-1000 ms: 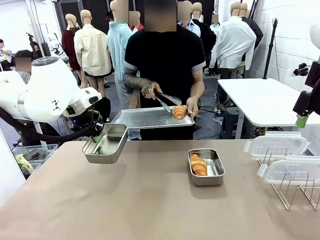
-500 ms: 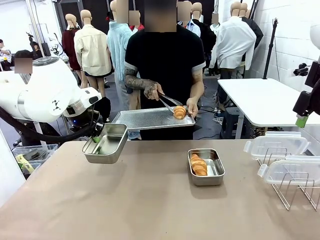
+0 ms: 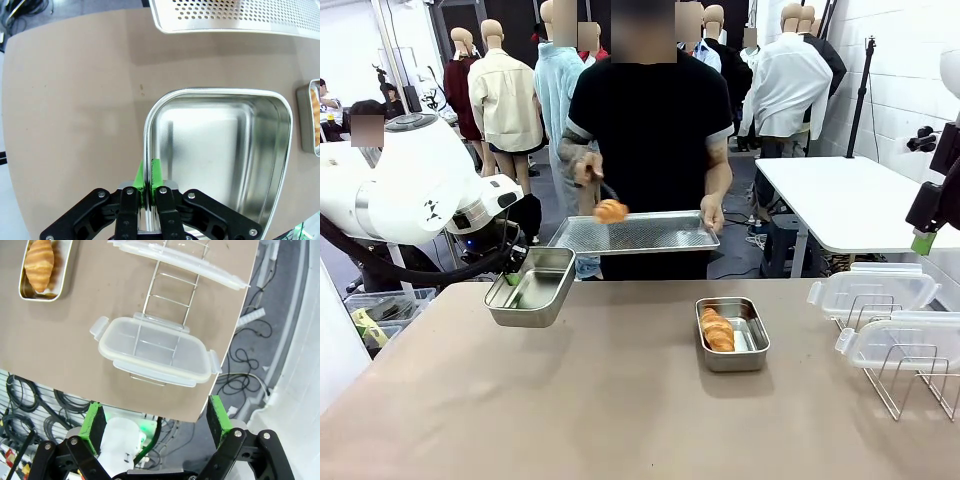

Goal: Place the bread in airtight containers.
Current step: Once an object is inside an Airtight Container , place the container in the center of the table.

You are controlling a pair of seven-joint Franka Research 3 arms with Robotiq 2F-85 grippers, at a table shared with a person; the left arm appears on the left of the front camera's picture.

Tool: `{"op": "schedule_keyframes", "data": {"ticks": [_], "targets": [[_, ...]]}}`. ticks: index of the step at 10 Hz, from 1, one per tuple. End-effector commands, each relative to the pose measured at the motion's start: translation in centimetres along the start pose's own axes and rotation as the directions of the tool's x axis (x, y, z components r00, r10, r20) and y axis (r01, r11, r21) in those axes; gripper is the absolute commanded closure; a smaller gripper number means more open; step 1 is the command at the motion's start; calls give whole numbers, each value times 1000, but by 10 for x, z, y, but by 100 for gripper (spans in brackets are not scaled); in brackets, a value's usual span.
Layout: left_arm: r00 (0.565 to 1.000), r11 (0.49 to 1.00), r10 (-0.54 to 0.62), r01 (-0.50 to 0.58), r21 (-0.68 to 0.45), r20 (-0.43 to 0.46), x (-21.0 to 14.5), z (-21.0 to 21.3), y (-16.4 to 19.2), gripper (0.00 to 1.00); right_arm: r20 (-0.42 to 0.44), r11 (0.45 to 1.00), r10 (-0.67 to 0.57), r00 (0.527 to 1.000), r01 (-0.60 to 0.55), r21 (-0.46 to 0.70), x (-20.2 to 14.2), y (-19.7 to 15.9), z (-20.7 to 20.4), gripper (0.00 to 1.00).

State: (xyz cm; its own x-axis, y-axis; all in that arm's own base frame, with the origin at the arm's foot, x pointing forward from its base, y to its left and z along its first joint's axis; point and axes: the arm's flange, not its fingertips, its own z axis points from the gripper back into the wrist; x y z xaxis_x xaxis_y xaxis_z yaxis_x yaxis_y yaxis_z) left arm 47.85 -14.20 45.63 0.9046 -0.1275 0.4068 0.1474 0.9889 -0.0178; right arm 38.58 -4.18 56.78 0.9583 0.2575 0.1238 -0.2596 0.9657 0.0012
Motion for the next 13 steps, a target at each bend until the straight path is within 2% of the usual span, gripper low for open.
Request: {"op": "schedule_keyframes", "data": {"ticks": [1, 13], "targets": [[1000, 1000, -6, 6, -5, 13, 1, 3, 2, 100, -6, 1000, -18, 1000, 18, -8, -2, 3, -1, 0], [1000, 1000, -6, 6, -5, 13, 1, 3, 2, 100, -6, 1000, -18, 1000, 18, -8, -2, 3, -1, 0]]}}
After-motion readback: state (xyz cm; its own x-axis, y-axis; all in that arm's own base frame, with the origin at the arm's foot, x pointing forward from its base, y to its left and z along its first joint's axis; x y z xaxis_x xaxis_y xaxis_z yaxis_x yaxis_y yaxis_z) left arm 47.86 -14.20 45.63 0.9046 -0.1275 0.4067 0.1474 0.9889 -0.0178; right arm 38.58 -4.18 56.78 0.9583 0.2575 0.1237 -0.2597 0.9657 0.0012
